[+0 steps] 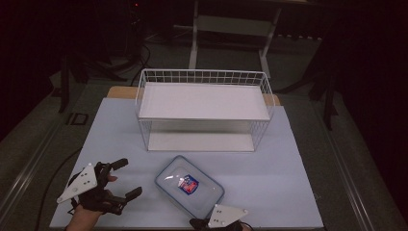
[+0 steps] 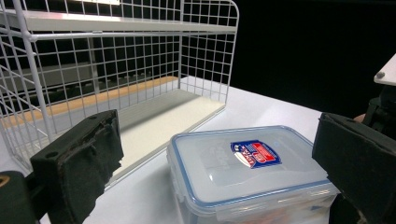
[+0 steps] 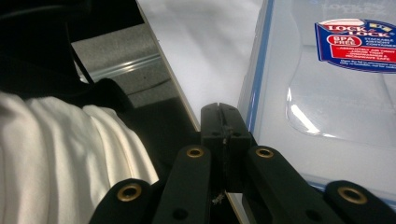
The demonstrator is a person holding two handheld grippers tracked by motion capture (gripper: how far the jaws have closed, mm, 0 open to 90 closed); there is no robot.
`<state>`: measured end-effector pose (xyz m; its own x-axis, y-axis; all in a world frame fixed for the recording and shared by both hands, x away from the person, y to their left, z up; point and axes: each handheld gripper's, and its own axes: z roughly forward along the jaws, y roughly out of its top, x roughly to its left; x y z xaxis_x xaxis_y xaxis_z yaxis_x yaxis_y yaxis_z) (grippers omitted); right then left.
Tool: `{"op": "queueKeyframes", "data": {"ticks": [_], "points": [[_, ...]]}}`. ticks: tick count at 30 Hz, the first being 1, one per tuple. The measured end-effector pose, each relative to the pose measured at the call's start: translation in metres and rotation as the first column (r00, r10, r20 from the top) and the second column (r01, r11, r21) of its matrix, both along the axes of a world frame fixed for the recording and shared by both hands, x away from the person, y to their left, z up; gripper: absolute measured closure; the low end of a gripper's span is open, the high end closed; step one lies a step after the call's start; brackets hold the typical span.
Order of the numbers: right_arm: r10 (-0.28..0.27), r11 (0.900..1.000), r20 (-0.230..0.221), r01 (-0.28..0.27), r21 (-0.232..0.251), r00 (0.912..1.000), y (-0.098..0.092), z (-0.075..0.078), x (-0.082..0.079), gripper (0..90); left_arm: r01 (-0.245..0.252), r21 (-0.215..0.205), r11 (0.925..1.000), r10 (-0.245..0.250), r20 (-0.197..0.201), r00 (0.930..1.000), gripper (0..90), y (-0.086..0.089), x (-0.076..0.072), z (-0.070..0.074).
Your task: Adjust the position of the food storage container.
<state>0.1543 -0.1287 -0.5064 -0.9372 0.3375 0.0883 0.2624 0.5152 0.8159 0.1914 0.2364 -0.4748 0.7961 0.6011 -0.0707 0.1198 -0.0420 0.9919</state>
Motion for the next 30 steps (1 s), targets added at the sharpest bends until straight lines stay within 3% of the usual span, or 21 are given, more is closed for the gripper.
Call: {"op": "queueKeyframes", "data": {"ticks": [15,16,18,22,30], "points": [[-0.091,0.996,-0.021,0.091,-0.001,0.9956,-0.021,0.001,0.011,90.0,0.0,0.003,1.0,0.0,0.0,1.0,1.4,0.0,0.0,0.0],[-0.123,0.992,-0.009,0.123,-0.009,0.9924,-0.025,0.002,0.013,90.0,0.002,0.002,1.0,-0.002,0.003,1.0,1.4,0.0,-0.001,0.0],[-0.129,0.992,-0.011,0.129,-0.01,0.9916,-0.027,0.002,0.015,90.0,0.001,0.003,1.0,-0.001,0.002,1.0,1.4,0.0,-0.001,0.0],[-0.2,0.98,-0.009,0.199,-0.007,0.9799,-0.038,0.002,0.023,90.0,-0.001,0.003,1.0,0.001,0.001,1.0,1.4,0.0,0.0,0.0],[-0.266,0.964,-0.016,0.266,-0.003,0.9639,-0.05,0.002,0.035,90.0,0.003,0.002,1.0,-0.003,-0.001,1.0,1.4,-0.001,0.0,-0.001]]}}
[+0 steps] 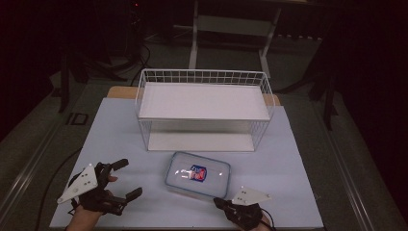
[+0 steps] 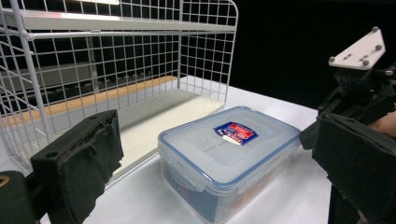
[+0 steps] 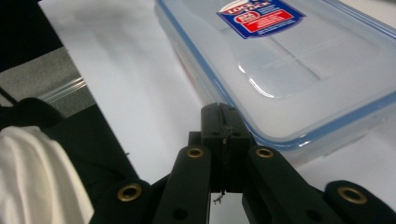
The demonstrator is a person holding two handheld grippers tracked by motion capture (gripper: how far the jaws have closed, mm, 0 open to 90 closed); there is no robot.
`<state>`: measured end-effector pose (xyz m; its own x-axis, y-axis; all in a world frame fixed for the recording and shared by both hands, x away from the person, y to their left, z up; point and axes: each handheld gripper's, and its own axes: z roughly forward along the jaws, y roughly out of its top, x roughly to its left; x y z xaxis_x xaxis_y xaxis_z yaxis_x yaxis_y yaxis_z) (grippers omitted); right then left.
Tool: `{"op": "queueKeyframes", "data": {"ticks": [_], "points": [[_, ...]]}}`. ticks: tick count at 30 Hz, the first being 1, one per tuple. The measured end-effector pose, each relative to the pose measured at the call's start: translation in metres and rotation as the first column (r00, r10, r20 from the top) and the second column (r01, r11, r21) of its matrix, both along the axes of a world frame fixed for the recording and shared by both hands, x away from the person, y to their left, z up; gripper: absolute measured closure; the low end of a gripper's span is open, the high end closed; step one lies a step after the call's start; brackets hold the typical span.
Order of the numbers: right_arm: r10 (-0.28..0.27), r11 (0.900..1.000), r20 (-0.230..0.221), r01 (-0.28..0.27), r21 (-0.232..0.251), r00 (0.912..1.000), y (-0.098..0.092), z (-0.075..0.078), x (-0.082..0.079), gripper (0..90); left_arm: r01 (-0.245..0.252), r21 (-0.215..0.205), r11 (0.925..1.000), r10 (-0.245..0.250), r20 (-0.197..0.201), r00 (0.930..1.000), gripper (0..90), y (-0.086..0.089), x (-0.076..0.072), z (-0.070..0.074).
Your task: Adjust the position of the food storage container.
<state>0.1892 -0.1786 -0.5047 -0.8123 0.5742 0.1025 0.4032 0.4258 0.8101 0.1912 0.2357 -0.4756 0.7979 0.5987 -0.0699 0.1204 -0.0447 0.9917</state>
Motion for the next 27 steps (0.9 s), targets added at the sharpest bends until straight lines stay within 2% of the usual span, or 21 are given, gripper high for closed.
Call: {"op": "queueKeyframes", "data": {"ticks": [6,13,20,27], "points": [[-0.038,0.999,0.018,0.038,-0.012,0.9991,-0.007,0.001,0.008,90.0,0.002,0.001,1.0,-0.002,-0.001,1.0,1.4,-0.001,0.0,0.0],[-0.075,0.997,0.016,0.075,-0.004,0.9971,-0.015,0.001,0.017,90.0,0.006,0.002,1.0,-0.006,-0.006,1.0,1.4,-0.002,0.001,-0.001],[-0.087,0.996,0.029,0.087,-0.01,0.9958,-0.016,0.001,0.022,90.0,0.006,0.004,1.0,-0.006,-0.007,1.0,1.4,-0.002,0.001,-0.001],[-0.099,0.995,0.019,0.099,-0.005,0.9949,-0.017,0.001,0.025,90.0,0.01,0.007,0.9999,-0.01,-0.007,0.9999,1.4,-0.003,0.001,-0.002]]}}
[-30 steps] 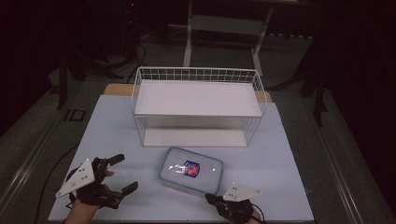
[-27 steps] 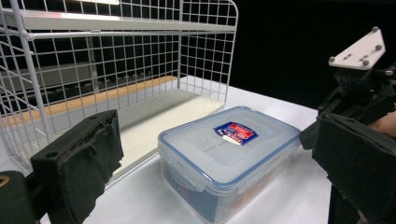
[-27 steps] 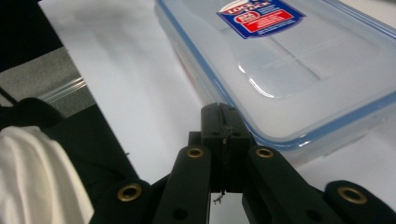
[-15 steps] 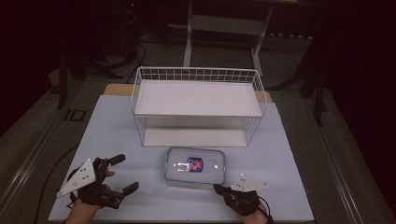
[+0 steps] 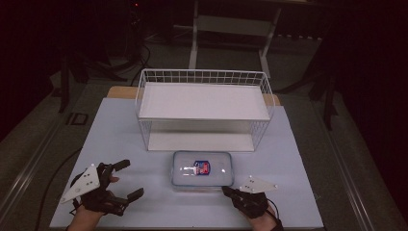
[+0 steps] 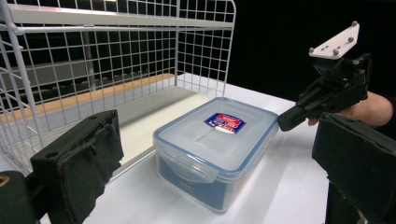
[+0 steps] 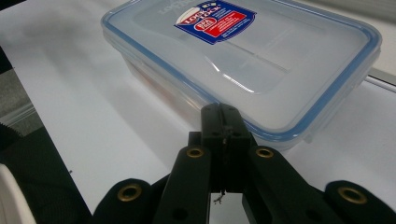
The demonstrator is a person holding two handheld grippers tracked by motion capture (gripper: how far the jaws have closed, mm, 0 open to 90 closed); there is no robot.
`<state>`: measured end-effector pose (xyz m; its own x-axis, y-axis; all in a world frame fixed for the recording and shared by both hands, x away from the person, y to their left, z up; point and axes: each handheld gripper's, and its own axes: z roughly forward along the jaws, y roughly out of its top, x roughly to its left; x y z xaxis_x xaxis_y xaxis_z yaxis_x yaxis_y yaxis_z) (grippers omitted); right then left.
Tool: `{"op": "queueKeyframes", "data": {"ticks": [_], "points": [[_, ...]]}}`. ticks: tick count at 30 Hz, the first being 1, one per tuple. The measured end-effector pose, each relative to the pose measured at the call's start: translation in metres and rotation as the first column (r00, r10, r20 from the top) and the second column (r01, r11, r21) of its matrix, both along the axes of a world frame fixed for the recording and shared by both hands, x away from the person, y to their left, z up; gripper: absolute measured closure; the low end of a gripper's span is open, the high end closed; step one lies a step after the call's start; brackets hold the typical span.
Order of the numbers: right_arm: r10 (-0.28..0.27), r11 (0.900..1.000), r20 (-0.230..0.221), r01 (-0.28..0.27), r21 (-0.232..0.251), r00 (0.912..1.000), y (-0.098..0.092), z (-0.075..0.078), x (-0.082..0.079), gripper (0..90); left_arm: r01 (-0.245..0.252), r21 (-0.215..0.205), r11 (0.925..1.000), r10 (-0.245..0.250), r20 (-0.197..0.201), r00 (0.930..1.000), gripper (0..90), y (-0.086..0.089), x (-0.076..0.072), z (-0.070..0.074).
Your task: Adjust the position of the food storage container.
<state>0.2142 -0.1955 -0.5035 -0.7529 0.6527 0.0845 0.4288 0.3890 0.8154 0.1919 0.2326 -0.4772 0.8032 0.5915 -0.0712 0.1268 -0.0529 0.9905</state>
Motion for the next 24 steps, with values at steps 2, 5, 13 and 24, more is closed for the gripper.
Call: {"op": "queueKeyframes", "data": {"ticks": [2,5,13,24], "points": [[0.002,1.0,0.001,-0.002,0.001,1.0,0.0,0.0,0.0,90.0,-0.001,0.0,1.0,0.001,-0.002,1.0,1.4,0.0,0.0,0.0],[0.008,1.0,0.004,-0.008,0.003,1.0,0.001,-0.001,0.001,90.0,0.001,-0.001,1.0,-0.001,-0.002,1.0,1.4,-0.001,0.0,0.0],[0.014,0.999,0.016,-0.015,0.03,0.9998,0.001,0.003,-0.001,89.4,0.004,0.004,1.0,-0.004,-0.009,0.9999,1.4,-0.002,0.0,-0.001],[0.006,0.993,0.056,-0.013,0.115,0.9984,-0.002,0.02,-0.005,34.2,-0.002,0.002,1.0,0.002,-0.035,0.9994,1.4,-0.008,0.0,0.0]]}}
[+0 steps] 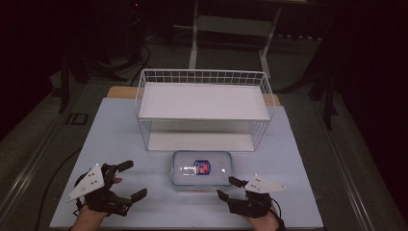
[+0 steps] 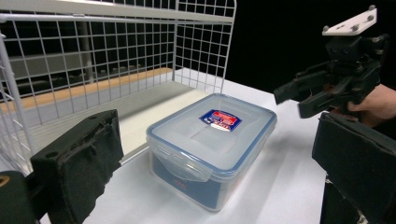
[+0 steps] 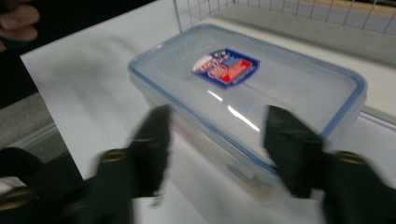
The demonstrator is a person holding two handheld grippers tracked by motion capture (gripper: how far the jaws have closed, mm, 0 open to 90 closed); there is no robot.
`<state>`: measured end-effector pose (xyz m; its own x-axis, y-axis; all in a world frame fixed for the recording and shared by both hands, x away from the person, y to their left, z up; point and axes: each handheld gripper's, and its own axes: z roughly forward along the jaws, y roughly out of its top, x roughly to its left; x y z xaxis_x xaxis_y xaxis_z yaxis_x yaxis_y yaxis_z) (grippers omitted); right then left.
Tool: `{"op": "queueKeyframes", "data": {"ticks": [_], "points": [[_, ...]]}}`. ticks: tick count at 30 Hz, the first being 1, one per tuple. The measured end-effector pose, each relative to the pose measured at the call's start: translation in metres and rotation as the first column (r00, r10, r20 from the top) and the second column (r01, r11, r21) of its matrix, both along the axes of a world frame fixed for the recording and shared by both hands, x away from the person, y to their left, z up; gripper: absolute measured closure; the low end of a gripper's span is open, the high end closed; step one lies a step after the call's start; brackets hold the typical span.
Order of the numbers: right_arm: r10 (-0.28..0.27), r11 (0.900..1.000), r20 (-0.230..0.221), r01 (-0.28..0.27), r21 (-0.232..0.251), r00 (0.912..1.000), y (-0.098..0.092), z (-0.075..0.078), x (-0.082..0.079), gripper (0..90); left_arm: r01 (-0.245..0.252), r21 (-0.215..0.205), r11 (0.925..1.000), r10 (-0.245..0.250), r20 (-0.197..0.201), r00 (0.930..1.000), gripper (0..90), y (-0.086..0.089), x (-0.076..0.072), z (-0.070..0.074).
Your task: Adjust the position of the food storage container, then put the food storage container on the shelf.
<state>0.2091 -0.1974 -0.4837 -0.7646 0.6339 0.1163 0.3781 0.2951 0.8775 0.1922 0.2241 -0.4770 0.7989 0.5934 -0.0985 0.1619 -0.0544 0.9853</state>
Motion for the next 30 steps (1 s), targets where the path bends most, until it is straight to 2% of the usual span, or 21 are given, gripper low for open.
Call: {"op": "queueKeyframes", "data": {"ticks": [1,2,3,5,6,8,11,12,13,14,17,19,22,26,30], "points": [[0.0,1.0,0.0,0.0,0.0,1.0,0.0,0.0,0.0,34.2,-0.002,0.005,1.0,0.002,-0.004,1.0,1.4,-0.001,0.0,0.001],[0.003,1.0,0.02,-0.003,0.028,0.9998,-0.001,0.003,-0.001,28.5,0.0,0.0,1.0,0.0,-0.006,1.0,1.4,-0.003,0.0,0.002],[0.003,1.0,0.02,-0.003,0.028,0.9998,-0.001,0.003,-0.001,28.5,0.006,-0.007,1.0,-0.006,-0.014,0.9999,1.4,-0.005,0.0,0.003],[0.025,0.999,0.032,-0.026,0.04,0.9992,-0.003,0.007,0.0,14.0,0.008,-0.015,0.9999,-0.008,-0.025,0.9997,1.4,-0.008,0.0,0.005],[0.027,0.999,0.039,-0.029,0.041,0.9989,-0.003,0.008,0.0,13.1,0.013,-0.017,0.9998,-0.013,-0.032,0.9994,1.4,-0.01,0.0,0.007],[-0.012,1.0,0.084,0.009,0.029,0.9964,-0.005,0.013,-0.002,11.4,0.021,-0.013,0.9997,-0.021,-0.044,0.9988,1.4,-0.015,0.0,0.012],[-0.025,0.999,0.104,0.021,0.037,0.9943,-0.009,0.019,-0.001,12.4,0.034,-0.007,0.9994,-0.034,-0.044,0.9985,1.4,-0.021,0.001,0.018],[-0.039,0.998,0.112,0.033,0.049,0.993,-0.011,0.021,0.0,13.1,0.042,0.011,0.9991,-0.041,-0.038,0.9984,1.4,-0.027,0.004,0.025],[-0.088,0.993,0.138,0.077,0.085,0.9865,-0.018,0.027,0.003,13.1,0.042,0.026,0.9988,-0.041,-0.041,0.9983,1.4,-0.03,0.005,0.028],[-0.111,0.991,0.157,0.098,0.088,0.9813,-0.02,0.03,0.004,13.1,0.042,0.03,0.9987,-0.041,-0.042,0.9983,1.4,-0.032,0.007,0.03],[-0.123,0.99,0.2,0.107,0.089,0.9719,-0.024,0.038,0.007,13.6,0.043,0.042,0.9982,-0.04,-0.061,0.9973,1.4,-0.037,0.015,0.035],[-0.125,0.991,0.211,0.11,0.083,0.9694,-0.027,0.043,0.01,14.7,0.042,0.034,0.9985,-0.039,-0.081,0.9959,1.4,-0.039,0.021,0.038],[-0.135,0.989,0.225,0.119,0.084,0.9649,-0.029,0.046,0.013,15.0,0.039,0.036,0.9986,-0.034,-0.127,0.9914,1.4,-0.042,0.031,0.039],[-0.138,0.99,0.187,0.13,0.053,0.9725,-0.027,0.045,0.021,15.0,0.028,0.053,0.9982,-0.018,-0.184,0.9828,1.4,-0.048,0.043,0.04],[-0.14,0.99,0.225,0.139,0.018,0.9642,-0.024,0.041,0.023,15.1,0.041,0.052,0.9978,-0.028,-0.24,0.9703,1.5,-0.053,0.054,0.037]]}}
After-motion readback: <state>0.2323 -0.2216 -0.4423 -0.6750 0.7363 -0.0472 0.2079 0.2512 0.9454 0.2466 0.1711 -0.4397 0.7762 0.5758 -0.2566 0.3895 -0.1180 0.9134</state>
